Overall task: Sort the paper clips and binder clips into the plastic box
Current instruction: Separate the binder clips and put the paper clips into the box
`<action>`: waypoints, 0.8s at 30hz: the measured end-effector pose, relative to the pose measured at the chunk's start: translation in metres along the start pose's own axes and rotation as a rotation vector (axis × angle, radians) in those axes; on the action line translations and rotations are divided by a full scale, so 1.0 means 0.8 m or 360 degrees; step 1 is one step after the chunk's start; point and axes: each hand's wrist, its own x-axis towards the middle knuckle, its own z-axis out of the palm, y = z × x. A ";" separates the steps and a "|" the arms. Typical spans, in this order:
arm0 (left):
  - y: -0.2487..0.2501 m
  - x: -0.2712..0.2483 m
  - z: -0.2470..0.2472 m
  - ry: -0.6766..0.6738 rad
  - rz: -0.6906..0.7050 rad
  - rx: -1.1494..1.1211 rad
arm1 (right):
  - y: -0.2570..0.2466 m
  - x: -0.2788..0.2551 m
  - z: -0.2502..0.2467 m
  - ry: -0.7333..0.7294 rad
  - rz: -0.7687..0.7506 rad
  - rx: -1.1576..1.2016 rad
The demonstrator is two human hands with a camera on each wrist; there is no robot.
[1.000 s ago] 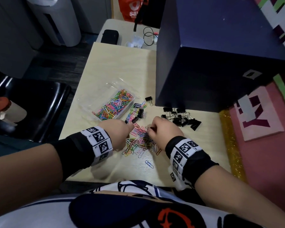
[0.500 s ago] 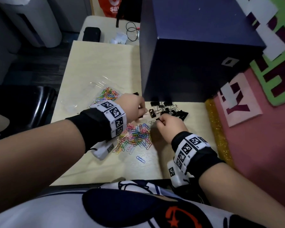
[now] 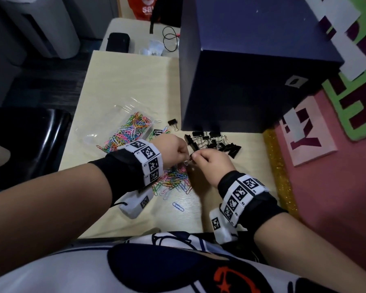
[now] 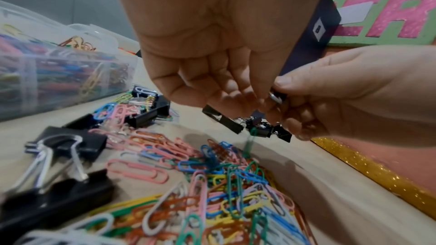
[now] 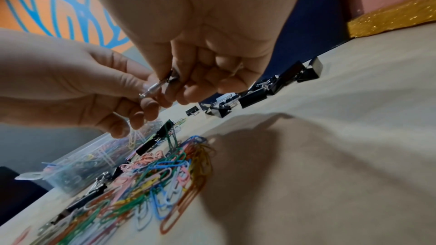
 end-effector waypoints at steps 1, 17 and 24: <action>-0.001 0.000 -0.001 -0.0003 -0.0014 -0.0014 | 0.000 0.001 0.001 0.0004 -0.0002 -0.0002; -0.041 -0.024 0.000 -0.0328 -0.0216 0.0638 | 0.006 0.019 -0.012 0.0449 0.0186 -0.0241; -0.058 -0.067 0.005 -0.0303 -0.0203 0.0911 | -0.030 0.027 0.025 -0.0041 -0.0271 -0.0538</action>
